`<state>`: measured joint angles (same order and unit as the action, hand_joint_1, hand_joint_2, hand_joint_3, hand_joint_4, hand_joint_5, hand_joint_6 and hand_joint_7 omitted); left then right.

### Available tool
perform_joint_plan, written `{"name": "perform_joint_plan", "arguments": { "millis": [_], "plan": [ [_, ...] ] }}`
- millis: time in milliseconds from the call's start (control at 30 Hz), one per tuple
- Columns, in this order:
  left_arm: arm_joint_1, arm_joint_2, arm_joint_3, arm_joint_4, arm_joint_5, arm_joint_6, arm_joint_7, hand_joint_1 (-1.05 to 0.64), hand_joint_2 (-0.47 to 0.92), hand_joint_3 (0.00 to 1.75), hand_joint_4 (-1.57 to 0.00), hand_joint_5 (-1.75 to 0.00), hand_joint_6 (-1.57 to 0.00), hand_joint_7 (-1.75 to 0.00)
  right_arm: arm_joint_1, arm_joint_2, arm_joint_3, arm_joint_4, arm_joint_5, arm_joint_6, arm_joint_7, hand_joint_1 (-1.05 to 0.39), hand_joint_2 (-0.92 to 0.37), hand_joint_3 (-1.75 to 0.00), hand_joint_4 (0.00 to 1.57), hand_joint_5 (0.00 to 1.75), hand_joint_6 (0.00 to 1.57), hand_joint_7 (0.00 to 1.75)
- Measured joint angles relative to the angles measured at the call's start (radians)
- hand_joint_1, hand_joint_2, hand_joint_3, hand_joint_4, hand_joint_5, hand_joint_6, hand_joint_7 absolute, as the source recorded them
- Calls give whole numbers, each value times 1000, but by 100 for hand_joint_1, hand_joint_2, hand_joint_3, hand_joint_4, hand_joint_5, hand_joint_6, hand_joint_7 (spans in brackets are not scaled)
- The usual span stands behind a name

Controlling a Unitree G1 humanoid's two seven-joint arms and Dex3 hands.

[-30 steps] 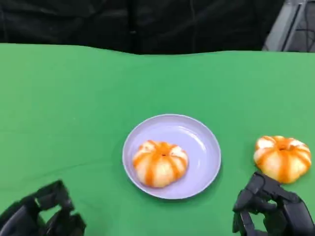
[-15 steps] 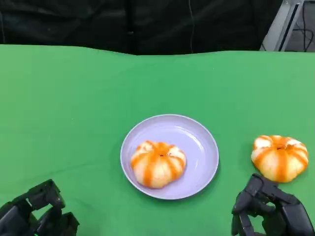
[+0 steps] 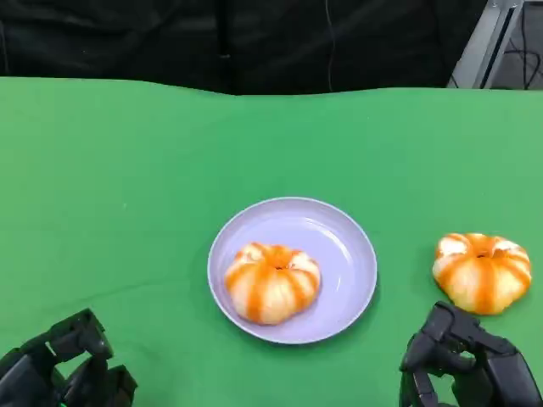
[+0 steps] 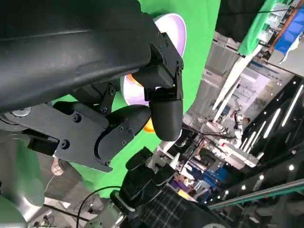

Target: Grasp the bread from the table and place it into the plate.

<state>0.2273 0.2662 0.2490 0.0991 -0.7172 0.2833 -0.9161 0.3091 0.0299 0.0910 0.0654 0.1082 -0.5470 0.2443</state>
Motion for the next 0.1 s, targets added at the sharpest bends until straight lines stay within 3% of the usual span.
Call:
{"name": "perform_joint_plan", "arguments": {
  "millis": [100],
  "plan": [
    [-1,-19,-1,-6,0,0,2,-17,77,85,-83,-175,-73,-170,4,0,0,-9,2,0,6,-14,-55,-124,82,175,74,158]
  ]
}}
